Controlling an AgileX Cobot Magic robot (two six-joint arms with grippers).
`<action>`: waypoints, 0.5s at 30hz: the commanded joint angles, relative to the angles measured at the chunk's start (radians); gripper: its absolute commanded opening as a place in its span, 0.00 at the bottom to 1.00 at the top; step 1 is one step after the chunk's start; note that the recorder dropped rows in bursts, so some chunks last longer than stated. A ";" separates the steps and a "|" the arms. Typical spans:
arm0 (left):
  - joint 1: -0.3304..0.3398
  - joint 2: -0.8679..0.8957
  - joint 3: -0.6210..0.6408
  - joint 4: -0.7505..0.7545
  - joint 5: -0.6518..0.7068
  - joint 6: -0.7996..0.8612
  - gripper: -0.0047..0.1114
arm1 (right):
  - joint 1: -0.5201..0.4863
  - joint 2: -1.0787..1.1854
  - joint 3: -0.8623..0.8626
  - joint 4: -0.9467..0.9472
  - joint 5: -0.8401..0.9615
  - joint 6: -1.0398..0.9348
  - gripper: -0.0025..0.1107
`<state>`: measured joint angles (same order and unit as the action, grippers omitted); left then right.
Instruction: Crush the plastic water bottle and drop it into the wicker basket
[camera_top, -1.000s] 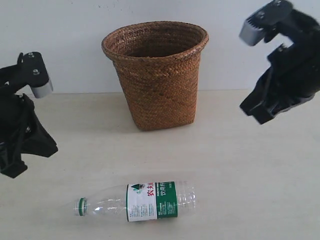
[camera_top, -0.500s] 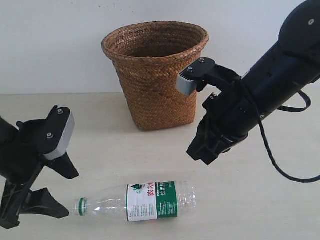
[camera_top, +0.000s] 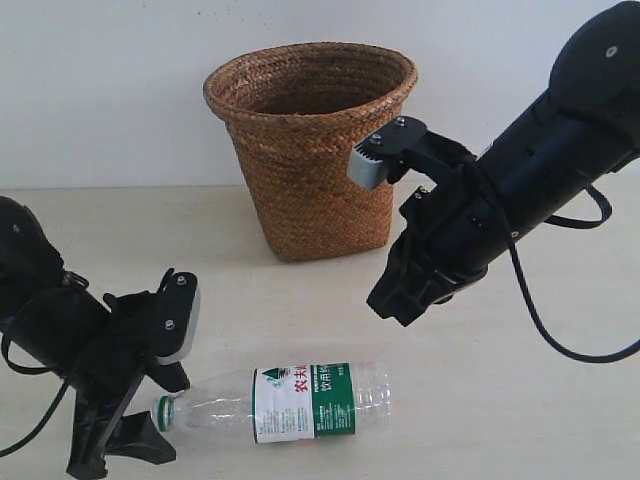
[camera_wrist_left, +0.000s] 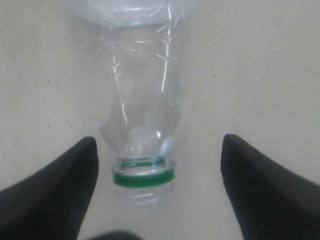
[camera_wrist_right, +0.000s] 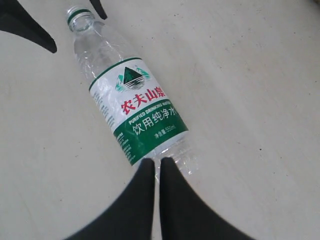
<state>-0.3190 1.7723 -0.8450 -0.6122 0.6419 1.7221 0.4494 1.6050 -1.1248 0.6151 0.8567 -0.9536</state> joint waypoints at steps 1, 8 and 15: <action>-0.008 0.035 0.006 -0.015 -0.038 0.006 0.60 | 0.004 0.002 -0.004 0.008 -0.003 -0.003 0.02; -0.008 0.042 0.006 -0.064 -0.063 0.047 0.60 | 0.004 0.031 -0.004 0.037 -0.003 0.004 0.02; -0.008 0.042 0.006 -0.060 -0.063 0.047 0.44 | 0.004 0.106 -0.004 0.104 -0.038 0.000 0.02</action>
<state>-0.3206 1.8117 -0.8436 -0.6608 0.5825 1.7629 0.4494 1.6968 -1.1248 0.6907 0.8402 -0.9536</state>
